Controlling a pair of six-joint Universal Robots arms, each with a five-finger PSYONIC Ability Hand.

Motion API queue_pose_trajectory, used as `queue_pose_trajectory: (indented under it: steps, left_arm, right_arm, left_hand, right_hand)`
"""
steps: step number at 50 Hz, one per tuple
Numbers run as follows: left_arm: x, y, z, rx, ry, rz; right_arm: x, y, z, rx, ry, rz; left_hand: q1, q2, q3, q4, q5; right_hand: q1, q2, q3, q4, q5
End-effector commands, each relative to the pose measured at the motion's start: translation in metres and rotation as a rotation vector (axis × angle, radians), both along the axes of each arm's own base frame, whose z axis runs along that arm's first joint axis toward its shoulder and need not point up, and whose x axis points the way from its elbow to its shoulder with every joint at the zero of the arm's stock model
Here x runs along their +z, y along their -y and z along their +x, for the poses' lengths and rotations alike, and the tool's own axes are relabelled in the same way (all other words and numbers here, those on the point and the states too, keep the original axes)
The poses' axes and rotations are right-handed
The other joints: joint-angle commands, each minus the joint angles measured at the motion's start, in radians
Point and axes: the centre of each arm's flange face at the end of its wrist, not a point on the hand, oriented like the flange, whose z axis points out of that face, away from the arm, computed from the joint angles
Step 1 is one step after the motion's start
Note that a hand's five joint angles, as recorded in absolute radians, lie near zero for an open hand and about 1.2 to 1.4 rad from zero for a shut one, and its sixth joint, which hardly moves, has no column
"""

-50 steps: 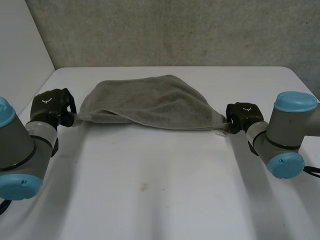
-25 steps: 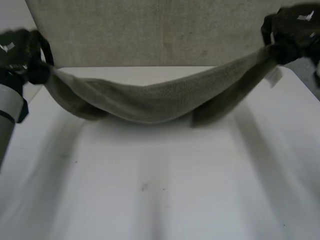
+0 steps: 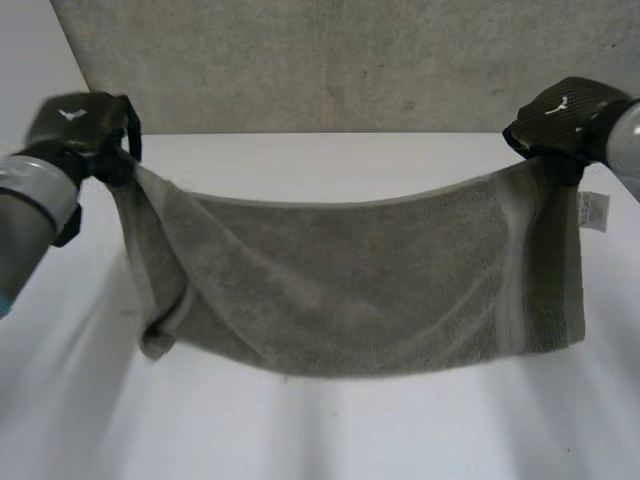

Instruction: Fold the towel.

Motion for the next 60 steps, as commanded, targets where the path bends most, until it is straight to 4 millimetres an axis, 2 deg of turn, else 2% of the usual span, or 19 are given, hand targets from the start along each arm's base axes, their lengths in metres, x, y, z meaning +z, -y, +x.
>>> queue_pose_trajectory:
  steps: [1,2,3,8,12,15,21,28,29,30,31,33,36,41,50,52,54,56,60]
  left_arm:
    - [0.007,0.053,-0.012,0.007,0.118,-0.114]
    - [0.007,0.053,-0.012,0.007,0.118,-0.115]
    - [0.026,0.060,-0.014,0.012,0.102,-0.179]
    - [0.096,0.061,-0.016,0.014,0.001,-0.383]
    - [0.152,0.045,-0.012,-0.001,-0.145,-0.556]
    - [0.158,0.041,-0.010,-0.005,-0.174,-0.579]
    - [0.111,0.044,-0.008,-0.003,-0.163,-0.458]
    - [-0.014,0.036,-0.003,0.007,-0.099,-0.143]
    - [-0.015,0.036,-0.003,0.007,-0.099,-0.142]
    - [-0.044,0.032,-0.002,0.008,-0.086,-0.083]
    - [-0.073,0.027,0.000,0.010,-0.074,-0.027]
    - [-0.097,0.022,0.001,0.010,-0.066,0.018]
    - [-0.136,0.008,0.002,0.003,-0.045,0.093]
    - [-0.155,-0.008,0.005,-0.008,0.044,0.124]
    - [-0.133,-0.024,0.017,0.012,0.154,0.068]
    - [-0.130,-0.026,0.020,0.019,0.153,0.065]
    - [-0.124,-0.031,0.021,0.021,0.154,0.054]
    - [-0.120,-0.032,0.021,0.021,0.154,0.051]
    - [-0.107,-0.033,0.021,0.023,0.145,0.036]
  right_arm:
    - [0.024,0.055,0.017,-0.086,0.080,-0.317]
    - [0.044,0.065,0.018,-0.110,0.152,-0.440]
    - [0.044,0.065,0.018,-0.110,0.152,-0.441]
    - [0.125,0.064,0.014,-0.088,0.519,-0.744]
    - [0.145,0.051,0.010,-0.058,0.637,-0.752]
    - [0.140,0.046,0.008,-0.061,0.661,-0.688]
    - [0.085,0.037,0.014,-0.009,0.561,-0.413]
    - [-0.002,0.036,0.012,0.025,0.454,-0.129]
    - [-0.026,0.034,0.010,0.020,0.416,-0.073]
    - [-0.051,0.030,0.009,0.019,0.373,-0.016]
    - [-0.052,0.030,0.009,0.019,0.372,-0.015]
    - [-0.106,0.019,0.006,0.016,0.277,0.092]
    - [-0.129,0.012,0.005,0.023,0.231,0.125]
    - [-0.173,-0.013,0.001,0.036,0.171,0.156]
    - [-0.150,-0.021,-0.003,0.024,0.199,0.080]
    - [-0.147,-0.018,-0.007,0.005,0.220,0.079]
    - [-0.146,-0.016,-0.010,-0.008,0.232,0.083]
    - [-0.147,-0.015,-0.013,-0.023,0.244,0.089]
    - [-0.147,-0.007,-0.021,-0.059,0.284,0.090]
  left_hand:
    - [0.212,0.178,0.179,0.177,0.201]
    - [0.212,0.178,0.179,0.177,0.201]
    - [0.212,0.178,0.179,0.177,0.201]
    - [0.212,0.178,0.179,0.177,0.201]
    - [0.212,0.178,0.179,0.177,0.201]
    - [0.212,0.178,0.179,0.177,0.201]
    - [0.212,0.178,0.179,0.177,0.201]
    - [0.212,0.178,0.179,0.177,0.201]
    - [0.212,0.178,0.179,0.177,0.201]
    - [0.212,0.178,0.179,0.177,0.201]
    - [0.212,0.178,0.179,0.177,0.201]
    - [0.212,0.178,0.179,0.177,0.201]
    - [0.212,0.178,0.179,0.177,0.201]
    - [0.212,0.178,0.179,0.177,0.201]
    - [0.212,0.178,0.179,0.177,0.201]
    - [0.036,0.002,0.003,0.002,0.025]
    - [-0.679,-0.713,-0.712,-0.714,-0.690]
    - [-0.919,-0.953,-0.952,-0.953,-0.929]
    - [-0.933,-0.967,-0.966,-0.967,-0.944]
  right_hand:
    - [0.069,0.078,0.063,0.059,0.055]
    - [0.069,0.078,0.063,0.059,0.055]
    - [0.069,0.078,0.063,0.059,0.055]
    - [0.069,0.078,0.063,0.059,0.055]
    - [0.069,0.078,0.063,0.059,0.055]
    - [0.069,0.078,0.063,0.059,0.055]
    - [0.069,0.078,0.063,0.059,0.055]
    - [0.069,0.078,0.063,0.059,0.055]
    - [0.069,0.078,0.063,0.059,0.055]
    - [0.069,0.078,0.063,0.059,0.055]
    - [0.069,0.078,0.063,0.059,0.055]
    - [0.069,0.078,0.063,0.059,0.055]
    - [0.069,0.078,0.063,0.059,0.055]
    - [0.069,0.078,0.063,0.059,0.055]
    - [0.069,0.078,0.063,0.059,0.055]
    - [0.069,0.078,0.063,0.059,0.055]
    - [0.069,0.078,0.063,0.059,0.055]
    - [0.069,0.078,0.063,0.059,0.055]
    - [0.069,0.078,0.063,0.059,0.055]
